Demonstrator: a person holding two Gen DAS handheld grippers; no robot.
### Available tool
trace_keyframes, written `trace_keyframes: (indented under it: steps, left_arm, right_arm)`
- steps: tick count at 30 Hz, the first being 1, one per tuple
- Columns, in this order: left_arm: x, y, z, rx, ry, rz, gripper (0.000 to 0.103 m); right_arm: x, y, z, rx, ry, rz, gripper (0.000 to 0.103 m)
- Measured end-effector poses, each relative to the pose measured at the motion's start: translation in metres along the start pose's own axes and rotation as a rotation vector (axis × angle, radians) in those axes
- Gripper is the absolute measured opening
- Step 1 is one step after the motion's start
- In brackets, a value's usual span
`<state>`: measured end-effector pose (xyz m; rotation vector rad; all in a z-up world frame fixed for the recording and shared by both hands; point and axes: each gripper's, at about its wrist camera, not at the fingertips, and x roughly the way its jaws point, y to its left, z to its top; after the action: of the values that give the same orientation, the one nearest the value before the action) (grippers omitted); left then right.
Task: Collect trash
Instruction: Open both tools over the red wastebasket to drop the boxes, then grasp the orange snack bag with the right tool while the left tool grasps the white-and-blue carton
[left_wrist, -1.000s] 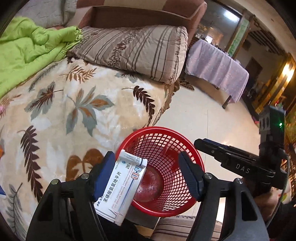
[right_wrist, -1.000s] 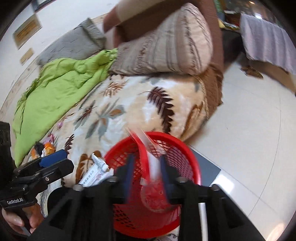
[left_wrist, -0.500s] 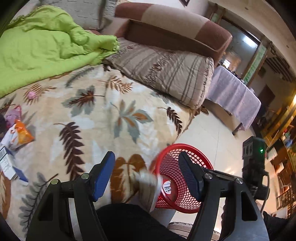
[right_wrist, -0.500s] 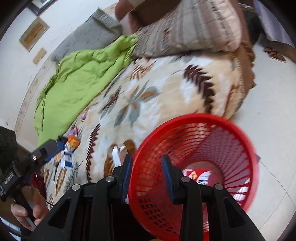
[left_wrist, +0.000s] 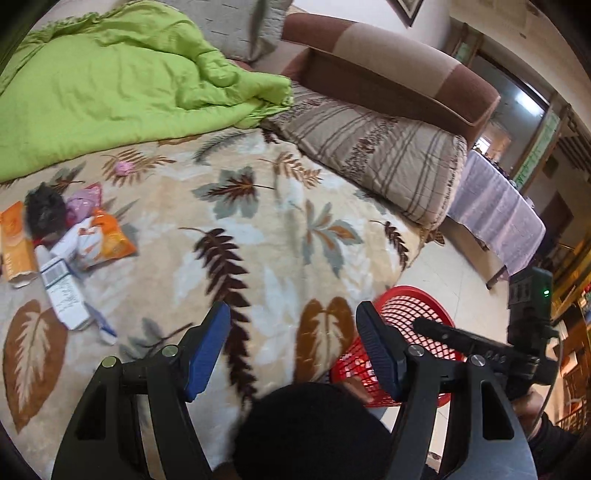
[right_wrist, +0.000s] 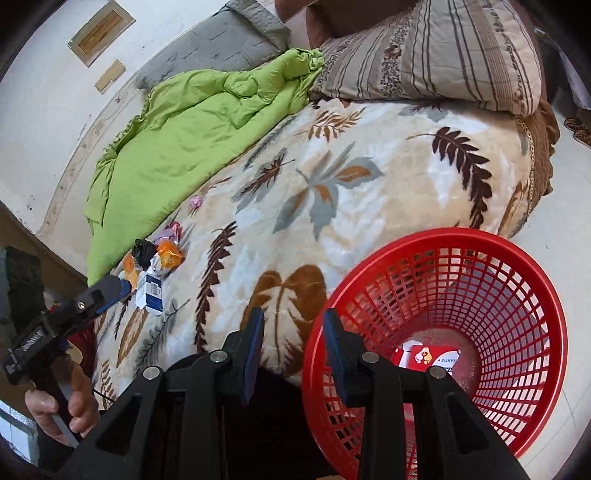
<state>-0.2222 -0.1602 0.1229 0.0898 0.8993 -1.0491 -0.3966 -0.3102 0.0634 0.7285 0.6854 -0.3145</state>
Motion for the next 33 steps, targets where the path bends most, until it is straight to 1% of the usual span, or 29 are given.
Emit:
trace_keyframes:
  steps: [4,7,10,12,16,18,21,22,24,27,28,31,33]
  left_arm:
    - [-0.015,0.021,-0.001,-0.025,-0.028,0.056,0.070]
    - [-0.025,0.044,-0.007,-0.077,-0.041,0.093,0.070]
    - [-0.035,0.071,-0.015,-0.132,-0.045,0.138,0.070]
    - [-0.043,0.088,-0.022,-0.160,-0.056,0.197,0.070]
    - [-0.057,0.117,-0.032,-0.222,-0.069,0.251,0.070]
    - [-0.061,0.132,-0.036,-0.257,-0.072,0.275,0.070]
    - [-0.063,0.153,-0.042,-0.316,-0.076,0.293,0.070]
    - [-0.063,0.162,-0.043,-0.342,-0.074,0.296,0.070]
    - [-0.062,0.171,-0.045,-0.373,-0.077,0.299,0.070]
    - [-0.063,0.184,-0.049,-0.407,-0.085,0.308,0.070]
    - [-0.063,0.188,-0.050,-0.415,-0.088,0.310,0.070]
    - [-0.066,0.196,-0.052,-0.431,-0.092,0.318,0.070]
    - [-0.067,0.201,-0.053,-0.441,-0.097,0.318,0.070]
  right_arm:
    - [-0.001,0.007,0.009,-0.027,-0.011,0.006,0.036]
    - [0.002,0.022,0.016,-0.077,-0.017,0.025,0.036]
    - [0.015,0.048,0.024,-0.132,-0.013,0.071,0.036]
    - [0.027,0.067,0.026,-0.164,-0.001,0.102,0.036]
    - [0.055,0.118,0.030,-0.269,0.009,0.144,0.037]
    - [0.069,0.138,0.031,-0.298,0.020,0.175,0.037]
    - [0.098,0.167,0.034,-0.336,0.069,0.215,0.040]
    - [0.106,0.175,0.035,-0.345,0.077,0.226,0.046]
    - [0.129,0.198,0.038,-0.395,0.106,0.216,0.057]
    - [0.161,0.223,0.043,-0.440,0.117,0.196,0.059]
    - [0.176,0.230,0.046,-0.451,0.130,0.176,0.059]
    - [0.209,0.241,0.054,-0.449,0.159,0.169,0.059]
    - [0.238,0.247,0.058,-0.452,0.190,0.128,0.059]
